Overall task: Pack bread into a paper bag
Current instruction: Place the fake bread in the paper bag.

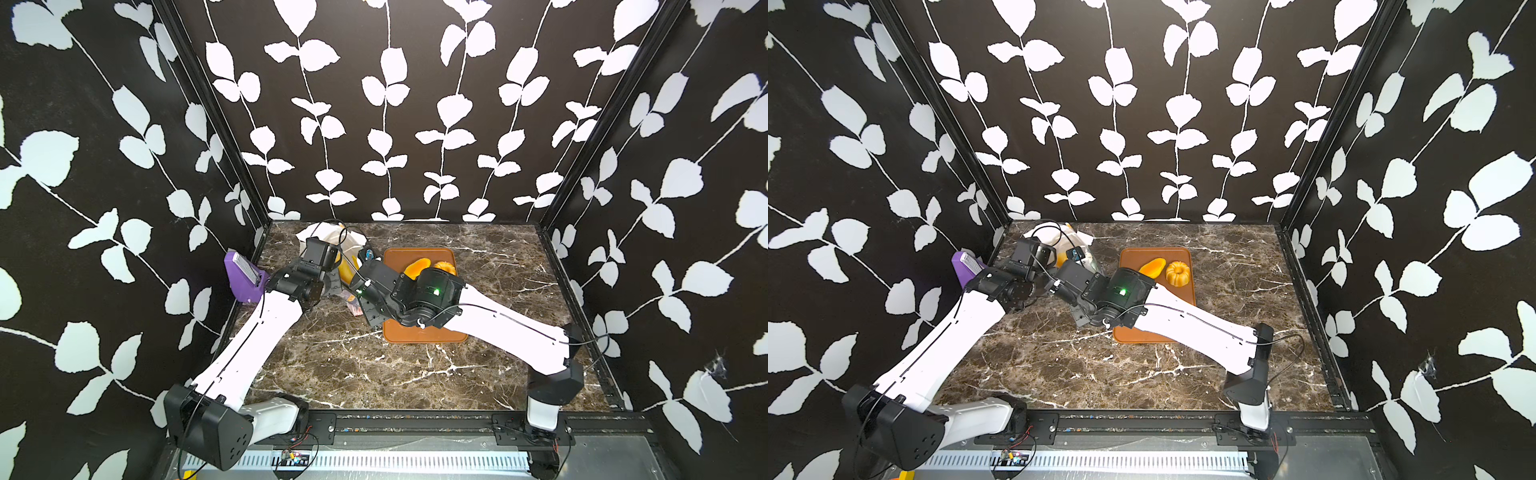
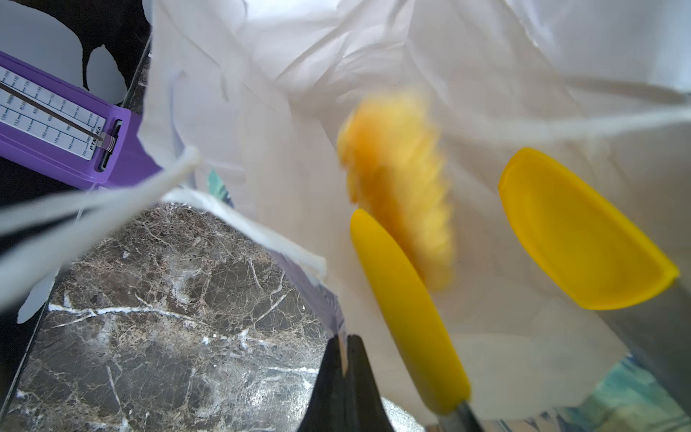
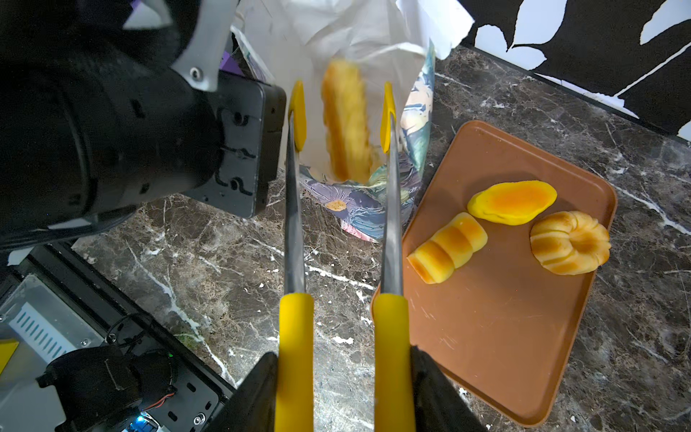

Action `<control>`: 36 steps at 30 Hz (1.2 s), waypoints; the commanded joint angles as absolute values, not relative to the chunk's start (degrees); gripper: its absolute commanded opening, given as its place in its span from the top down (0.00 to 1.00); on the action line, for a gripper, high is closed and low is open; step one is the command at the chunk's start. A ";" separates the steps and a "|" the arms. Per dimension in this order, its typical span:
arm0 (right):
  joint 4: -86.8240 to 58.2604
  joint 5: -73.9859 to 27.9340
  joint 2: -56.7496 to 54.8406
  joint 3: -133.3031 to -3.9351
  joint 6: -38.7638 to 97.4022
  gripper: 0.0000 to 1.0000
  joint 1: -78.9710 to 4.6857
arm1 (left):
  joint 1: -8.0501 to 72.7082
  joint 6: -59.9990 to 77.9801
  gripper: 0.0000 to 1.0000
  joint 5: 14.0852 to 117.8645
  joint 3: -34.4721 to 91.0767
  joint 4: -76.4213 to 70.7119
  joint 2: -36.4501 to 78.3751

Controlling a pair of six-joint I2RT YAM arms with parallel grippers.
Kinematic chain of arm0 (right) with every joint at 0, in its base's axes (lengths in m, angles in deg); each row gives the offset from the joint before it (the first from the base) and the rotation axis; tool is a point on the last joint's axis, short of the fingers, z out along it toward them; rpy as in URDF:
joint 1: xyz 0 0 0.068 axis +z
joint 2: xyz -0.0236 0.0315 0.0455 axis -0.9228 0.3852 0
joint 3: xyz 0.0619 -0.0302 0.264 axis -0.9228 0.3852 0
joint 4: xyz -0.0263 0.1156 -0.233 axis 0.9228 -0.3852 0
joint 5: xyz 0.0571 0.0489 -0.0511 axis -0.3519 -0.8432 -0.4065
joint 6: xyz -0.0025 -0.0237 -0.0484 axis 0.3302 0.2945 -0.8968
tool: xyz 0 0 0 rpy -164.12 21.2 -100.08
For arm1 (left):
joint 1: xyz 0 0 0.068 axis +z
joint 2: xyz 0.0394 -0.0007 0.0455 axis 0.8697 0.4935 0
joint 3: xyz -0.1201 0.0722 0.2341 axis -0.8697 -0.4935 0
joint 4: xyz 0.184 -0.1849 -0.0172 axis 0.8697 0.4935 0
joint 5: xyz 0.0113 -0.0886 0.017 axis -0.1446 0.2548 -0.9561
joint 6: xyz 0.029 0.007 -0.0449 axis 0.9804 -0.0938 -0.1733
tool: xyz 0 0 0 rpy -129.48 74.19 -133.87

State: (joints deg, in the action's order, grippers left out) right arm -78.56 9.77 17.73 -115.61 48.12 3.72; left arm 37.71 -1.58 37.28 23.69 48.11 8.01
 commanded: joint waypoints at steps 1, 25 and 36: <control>-75.73 11.74 14.86 -113.97 48.94 0.46 3.41 | 37.73 -1.04 1.00 37.05 23.05 49.32 7.85; -74.39 12.62 15.40 -119.77 46.15 1.00 3.40 | 37.75 -0.90 1.00 37.35 22.64 48.72 9.45; -73.35 10.36 10.00 -118.36 45.82 1.00 3.49 | 37.79 -0.77 1.00 37.57 23.47 48.11 10.83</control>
State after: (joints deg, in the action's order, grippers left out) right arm -76.73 9.94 15.22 -117.01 46.17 3.72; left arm 37.71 -1.17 37.25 23.60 48.09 10.44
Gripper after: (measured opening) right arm 0.363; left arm 0.045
